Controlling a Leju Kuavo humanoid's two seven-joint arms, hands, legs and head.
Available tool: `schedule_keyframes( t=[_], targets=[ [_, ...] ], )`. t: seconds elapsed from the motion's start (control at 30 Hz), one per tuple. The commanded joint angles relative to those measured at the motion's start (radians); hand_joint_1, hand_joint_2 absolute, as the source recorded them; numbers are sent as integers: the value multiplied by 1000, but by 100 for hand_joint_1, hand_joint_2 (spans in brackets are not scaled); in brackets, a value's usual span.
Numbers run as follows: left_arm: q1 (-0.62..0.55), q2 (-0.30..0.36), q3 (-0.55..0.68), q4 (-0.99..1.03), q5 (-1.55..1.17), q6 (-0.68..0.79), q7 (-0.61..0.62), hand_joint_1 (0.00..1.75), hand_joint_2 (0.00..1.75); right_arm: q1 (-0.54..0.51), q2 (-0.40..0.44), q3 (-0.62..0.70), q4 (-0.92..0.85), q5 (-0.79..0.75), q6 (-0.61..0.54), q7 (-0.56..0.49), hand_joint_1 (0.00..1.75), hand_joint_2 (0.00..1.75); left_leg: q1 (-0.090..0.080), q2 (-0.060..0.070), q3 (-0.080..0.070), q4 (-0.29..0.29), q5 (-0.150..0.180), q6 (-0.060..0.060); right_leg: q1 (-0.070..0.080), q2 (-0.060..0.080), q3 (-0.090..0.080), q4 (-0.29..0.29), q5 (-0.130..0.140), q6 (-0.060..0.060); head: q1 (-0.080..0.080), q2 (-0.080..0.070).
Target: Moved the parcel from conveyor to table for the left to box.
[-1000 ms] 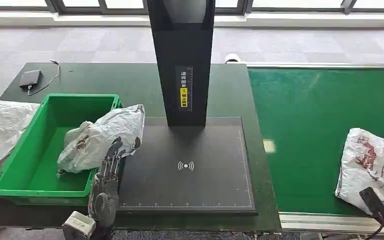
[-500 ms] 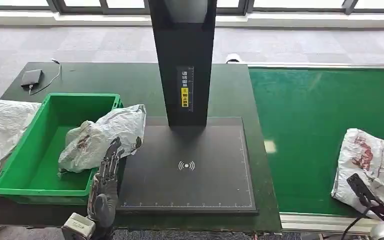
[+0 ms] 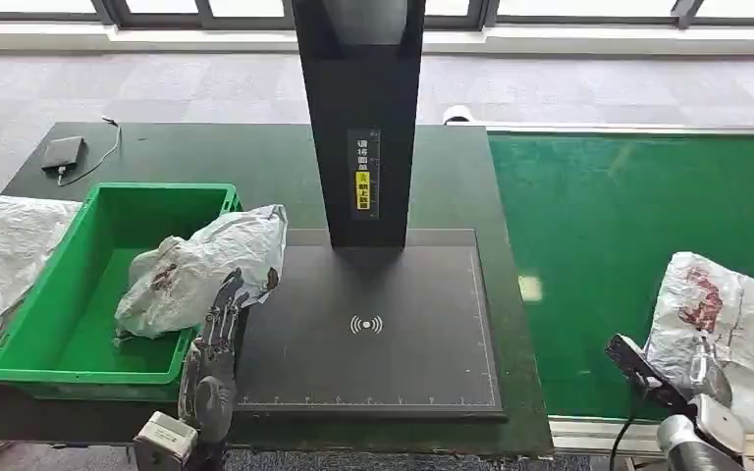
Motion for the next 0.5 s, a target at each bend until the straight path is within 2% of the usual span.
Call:
schedule_keyframes(
  t=[0.03, 0.1, 0.13, 0.17, 0.2, 0.23, 0.4, 0.5],
  targets=[
    [-33, 14, 23, 65, -4, -20, 12, 0, 0, 9, 13, 80, 81, -23, 168, -8, 0, 175, 1, 0, 2, -2, 0, -1, 1, 0, 2, -3, 1, -1, 0, 0],
    [-33, 13, 23, 70, -4, -19, 11, 0, 0, 6, 10, 83, 91, -23, 188, -10, 2, 175, 1, 1, 3, -2, 0, -1, 1, 1, 3, -3, 1, -1, 0, 0],
    [-31, 13, 25, 68, -3, -20, 11, 0, 0, 17, 7, 87, 82, -29, 222, -21, 45, 175, 1, 1, 3, -1, 0, 0, 1, 1, 3, -2, 0, -1, 0, 0],
    [-30, 14, 26, 68, -3, -20, 11, 0, 0, 22, 5, 86, 84, -31, 223, -21, 108, 175, 1, 1, 3, -3, 1, -1, 1, 1, 3, -4, 1, -1, 0, 0],
    [-30, 17, 29, 61, -3, -22, 11, 0, 0, 31, -1, 89, 87, -33, 250, -21, 154, 175, 1, 1, 4, -1, 0, 0, 1, 1, 4, -4, 0, -1, 0, 0],
    [-32, 21, 31, 60, -1, -26, 12, 0, 0, 40, -9, 88, 85, -38, 267, -17, 175, 175, 2, 0, 4, -3, 1, -1, 2, 0, 5, -6, 1, -1, 0, 0],
    [-37, 23, 37, 63, 1, -33, 15, 0, 0, 69, -31, 83, 78, -55, 284, -35, 175, 175, 2, -1, 8, -1, 0, 1, 2, -1, 8, -7, 1, 0, 0, 0],
    [-20, 16, 45, 42, 4, -32, 17, 0, 0, 53, -28, 78, 49, -90, 224, -67, 175, 175, 2, 0, 9, -1, -1, 2, 2, 0, 10, -7, 1, 0, 0, 0]
  ],
)
